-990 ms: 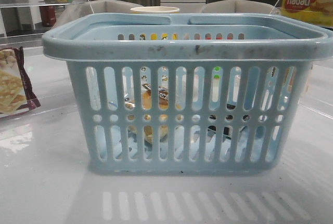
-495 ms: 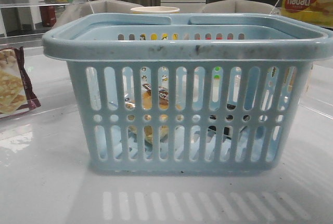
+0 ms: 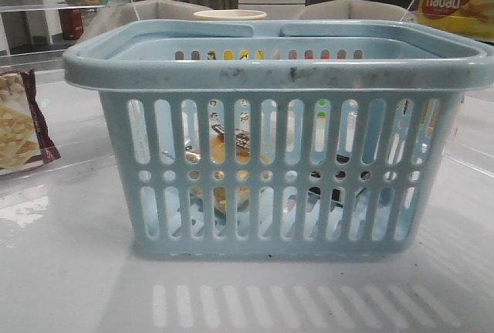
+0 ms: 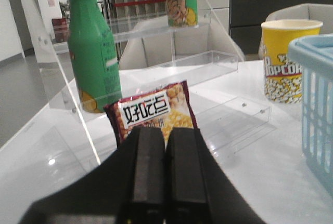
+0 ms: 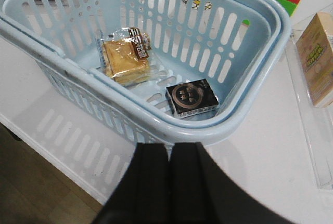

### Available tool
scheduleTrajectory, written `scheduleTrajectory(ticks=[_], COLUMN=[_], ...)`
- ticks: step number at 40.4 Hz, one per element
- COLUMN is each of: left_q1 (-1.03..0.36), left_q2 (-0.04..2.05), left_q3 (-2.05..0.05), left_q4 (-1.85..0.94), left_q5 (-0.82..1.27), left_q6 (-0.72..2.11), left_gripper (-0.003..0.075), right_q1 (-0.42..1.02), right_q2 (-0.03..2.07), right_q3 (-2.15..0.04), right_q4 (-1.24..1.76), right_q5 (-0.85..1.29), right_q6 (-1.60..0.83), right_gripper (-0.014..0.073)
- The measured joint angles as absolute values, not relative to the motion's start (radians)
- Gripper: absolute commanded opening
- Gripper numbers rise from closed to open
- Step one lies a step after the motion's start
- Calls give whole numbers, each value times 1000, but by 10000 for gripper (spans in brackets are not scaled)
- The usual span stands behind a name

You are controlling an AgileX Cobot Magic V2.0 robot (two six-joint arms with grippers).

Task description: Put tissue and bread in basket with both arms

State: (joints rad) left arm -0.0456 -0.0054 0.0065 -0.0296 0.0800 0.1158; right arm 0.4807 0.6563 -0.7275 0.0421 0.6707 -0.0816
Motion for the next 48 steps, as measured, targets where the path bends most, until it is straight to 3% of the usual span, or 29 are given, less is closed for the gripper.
scheduleTrajectory(ticks=[48], left_q1=[-43], left_q2=[-5], left_q3=[7], left_q4=[-30], left_q5=[61], left_q6=[116], left_gripper=[94], right_q1=[475], right_q2=[642], right_q3=[-709], right_q4=[42], right_q5=[656], right_q6=[-82], right_gripper=[57])
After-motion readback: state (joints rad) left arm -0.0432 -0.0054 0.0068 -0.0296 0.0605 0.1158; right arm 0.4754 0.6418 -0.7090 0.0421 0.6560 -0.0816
